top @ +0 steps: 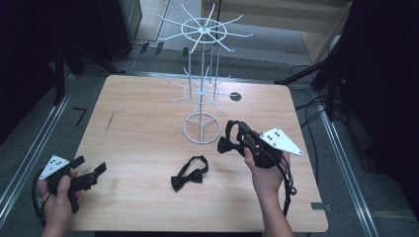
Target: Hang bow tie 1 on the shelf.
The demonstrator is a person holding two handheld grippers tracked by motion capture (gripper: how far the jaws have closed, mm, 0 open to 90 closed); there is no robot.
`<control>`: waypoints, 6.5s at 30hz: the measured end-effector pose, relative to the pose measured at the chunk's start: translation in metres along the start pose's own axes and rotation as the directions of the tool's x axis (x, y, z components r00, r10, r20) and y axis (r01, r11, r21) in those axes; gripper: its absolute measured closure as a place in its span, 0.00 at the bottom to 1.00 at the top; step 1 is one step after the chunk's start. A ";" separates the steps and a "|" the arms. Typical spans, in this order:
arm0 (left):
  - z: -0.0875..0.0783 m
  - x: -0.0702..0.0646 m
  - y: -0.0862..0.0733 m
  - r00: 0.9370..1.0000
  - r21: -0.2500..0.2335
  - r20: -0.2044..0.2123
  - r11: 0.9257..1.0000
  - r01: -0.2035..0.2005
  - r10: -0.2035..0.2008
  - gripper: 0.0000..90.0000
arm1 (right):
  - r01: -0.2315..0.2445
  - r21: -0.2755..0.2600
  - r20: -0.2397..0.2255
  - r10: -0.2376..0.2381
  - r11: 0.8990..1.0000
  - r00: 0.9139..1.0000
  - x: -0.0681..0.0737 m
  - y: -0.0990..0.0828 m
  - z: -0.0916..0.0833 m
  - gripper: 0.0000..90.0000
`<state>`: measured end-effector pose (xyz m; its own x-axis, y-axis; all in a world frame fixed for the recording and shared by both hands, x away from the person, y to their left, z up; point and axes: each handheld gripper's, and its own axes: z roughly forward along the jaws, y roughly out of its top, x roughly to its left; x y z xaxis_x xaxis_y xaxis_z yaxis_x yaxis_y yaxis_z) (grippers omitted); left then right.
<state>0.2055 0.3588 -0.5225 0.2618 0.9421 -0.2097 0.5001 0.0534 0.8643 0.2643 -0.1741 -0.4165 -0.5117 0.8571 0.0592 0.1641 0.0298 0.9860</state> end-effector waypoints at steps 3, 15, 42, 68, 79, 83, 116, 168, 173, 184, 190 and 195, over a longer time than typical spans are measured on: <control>0.000 0.000 0.000 1.000 0.000 -0.001 1.000 -0.001 0.001 0.09 | 0.006 -0.006 -0.006 -0.006 1.000 1.000 0.003 0.004 0.001 1.00; 0.000 0.000 0.000 1.000 0.000 0.001 1.000 0.001 -0.001 0.09 | 0.020 -0.024 -0.030 -0.021 1.000 0.999 0.011 0.015 0.004 1.00; 0.000 0.000 0.000 1.000 0.000 0.002 1.000 -0.001 0.001 0.09 | 0.033 -0.052 -0.048 -0.036 0.998 0.998 0.018 0.033 0.014 1.00; 0.000 0.000 0.000 1.000 0.002 0.003 1.000 -0.001 0.001 0.09 | 0.037 -0.015 -0.036 -0.037 0.999 0.999 0.008 0.038 0.041 1.00; 0.000 0.000 0.000 1.000 0.002 0.003 1.000 0.000 0.000 0.09 | 0.015 0.011 -0.046 -0.014 1.000 0.999 0.004 0.036 0.054 1.00; 0.000 0.000 0.000 1.000 0.002 0.004 1.000 -0.001 0.001 0.09 | -0.014 0.022 -0.055 0.015 1.000 0.998 0.000 0.031 0.061 1.00; 0.000 0.001 0.000 1.000 0.002 0.003 1.000 -0.005 0.005 0.09 | -0.072 0.067 -0.091 0.078 0.995 0.993 0.004 0.008 0.071 0.78; 0.000 0.001 0.000 1.000 -0.001 0.001 1.000 0.000 0.000 0.09 | -0.014 0.289 -0.178 0.068 0.957 0.982 0.023 -0.074 0.039 0.52; 0.000 0.001 0.000 1.000 0.001 0.002 1.000 -0.002 0.002 0.09 | -0.005 0.311 -0.202 0.072 0.950 0.977 0.030 -0.079 0.042 0.52; 0.000 0.001 0.000 1.000 0.008 0.001 1.000 -0.003 0.003 0.09 | 0.016 0.379 -0.233 0.079 0.925 0.969 0.044 -0.092 0.053 0.52; 0.000 0.001 0.000 1.000 0.001 0.004 1.000 -0.002 0.002 0.09 | 0.014 0.421 -0.233 0.094 0.907 0.968 0.049 -0.100 0.060 0.53; 0.000 0.001 0.000 1.000 0.007 0.002 1.000 -0.003 0.003 0.09 | 0.019 0.433 -0.238 0.094 0.901 0.967 0.051 -0.102 0.062 0.53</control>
<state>0.2061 0.3595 -0.5224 0.2651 0.9415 -0.2081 0.5048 0.0484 0.8619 0.2738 -0.1020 -0.5238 -0.6802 0.7087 0.1872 0.5030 0.2656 0.8225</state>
